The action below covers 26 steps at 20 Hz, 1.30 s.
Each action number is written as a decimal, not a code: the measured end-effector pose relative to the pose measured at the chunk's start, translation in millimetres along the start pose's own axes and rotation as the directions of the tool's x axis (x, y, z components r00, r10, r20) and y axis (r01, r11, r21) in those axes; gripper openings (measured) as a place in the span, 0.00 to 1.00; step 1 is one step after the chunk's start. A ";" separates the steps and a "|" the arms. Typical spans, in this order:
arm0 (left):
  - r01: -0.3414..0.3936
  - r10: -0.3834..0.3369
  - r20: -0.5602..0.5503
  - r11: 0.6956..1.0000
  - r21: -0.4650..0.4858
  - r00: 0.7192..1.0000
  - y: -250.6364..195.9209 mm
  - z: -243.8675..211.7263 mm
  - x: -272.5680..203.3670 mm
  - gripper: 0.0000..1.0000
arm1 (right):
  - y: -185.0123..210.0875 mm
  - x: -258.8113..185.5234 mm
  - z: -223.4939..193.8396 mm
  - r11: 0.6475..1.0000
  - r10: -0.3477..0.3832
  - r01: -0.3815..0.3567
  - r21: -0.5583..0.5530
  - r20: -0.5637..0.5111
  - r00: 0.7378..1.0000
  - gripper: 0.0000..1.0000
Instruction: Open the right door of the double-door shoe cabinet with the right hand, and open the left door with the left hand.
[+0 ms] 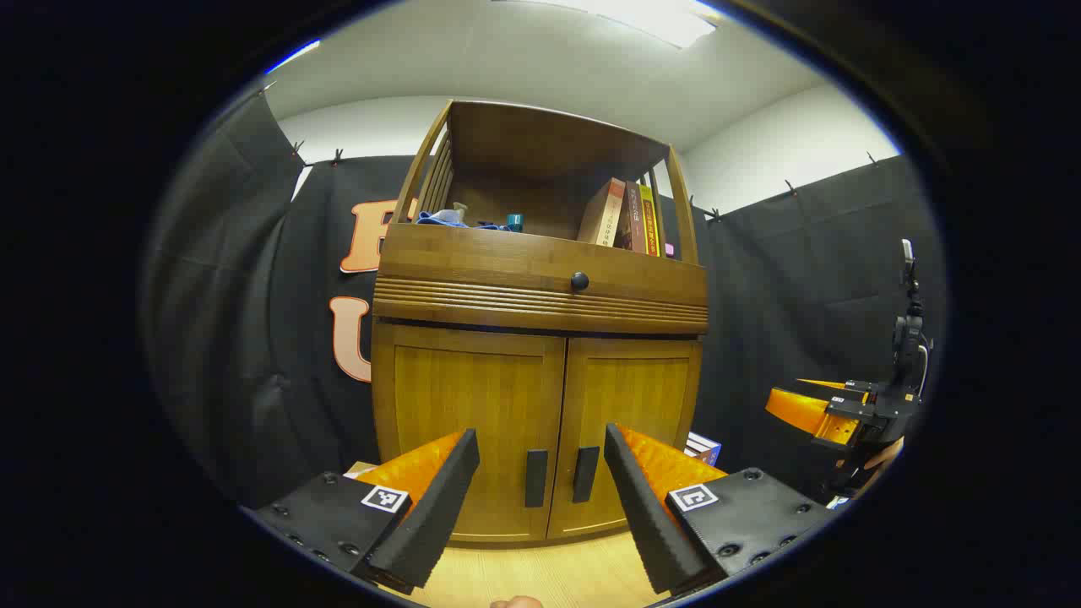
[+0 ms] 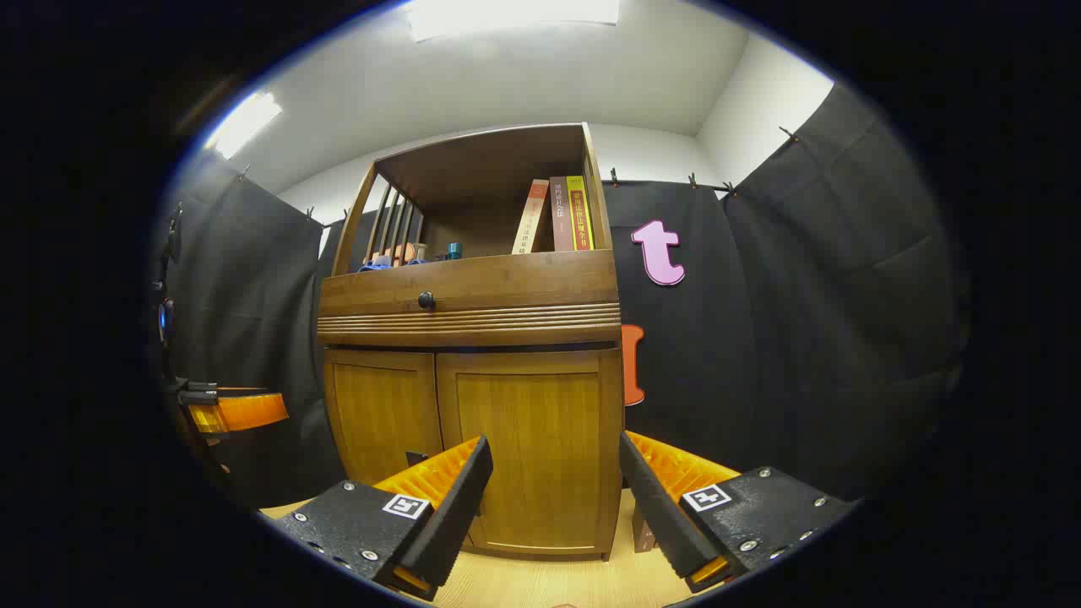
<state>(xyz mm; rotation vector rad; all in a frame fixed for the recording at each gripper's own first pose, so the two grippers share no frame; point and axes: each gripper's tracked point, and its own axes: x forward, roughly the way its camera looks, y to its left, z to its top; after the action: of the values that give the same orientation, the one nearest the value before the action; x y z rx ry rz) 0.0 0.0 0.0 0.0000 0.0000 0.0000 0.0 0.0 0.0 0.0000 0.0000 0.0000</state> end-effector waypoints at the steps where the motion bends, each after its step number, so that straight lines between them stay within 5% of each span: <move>1: -0.008 0.008 0.002 1.000 0.004 1.000 1.2 1.3 0.1 0.99 | -3.0 0.6 0.2 1.000 -0.005 0.005 0.004 0.001 1.000 0.93; 17: -0.009 0.009 0.005 1.000 0.018 1.000 2.3 2.0 -7.3 0.98 | -10.4 4.0 -9.5 0.999 -0.035 0.035 0.004 -0.012 0.999 0.93; 20: -0.017 0.017 0.004 1.000 0.020 1.000 6.8 1.1 -9.8 0.99 | -4.7 6.7 -18.6 0.999 -0.032 0.032 0.002 -0.017 0.999 1.00; 24: -0.035 0.035 0.006 0.999 0.022 0.999 15.3 -1.8 -15.1 0.99 | 5.2 16.6 -42.0 0.999 -0.036 0.036 -0.003 -0.020 0.999 0.93; 26: -0.044 0.044 0.003 0.999 0.027 0.999 21.2 -4.0 -18.6 0.99 | 12.1 24.9 -55.8 0.999 -0.039 0.038 -0.004 -0.023 0.999 1.00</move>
<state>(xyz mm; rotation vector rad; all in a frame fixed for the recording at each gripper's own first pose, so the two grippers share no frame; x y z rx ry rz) -18.6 21.2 -4.0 0.0273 -0.0025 0.0442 24.9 12.1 -55.8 -0.0038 0.0229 -0.0385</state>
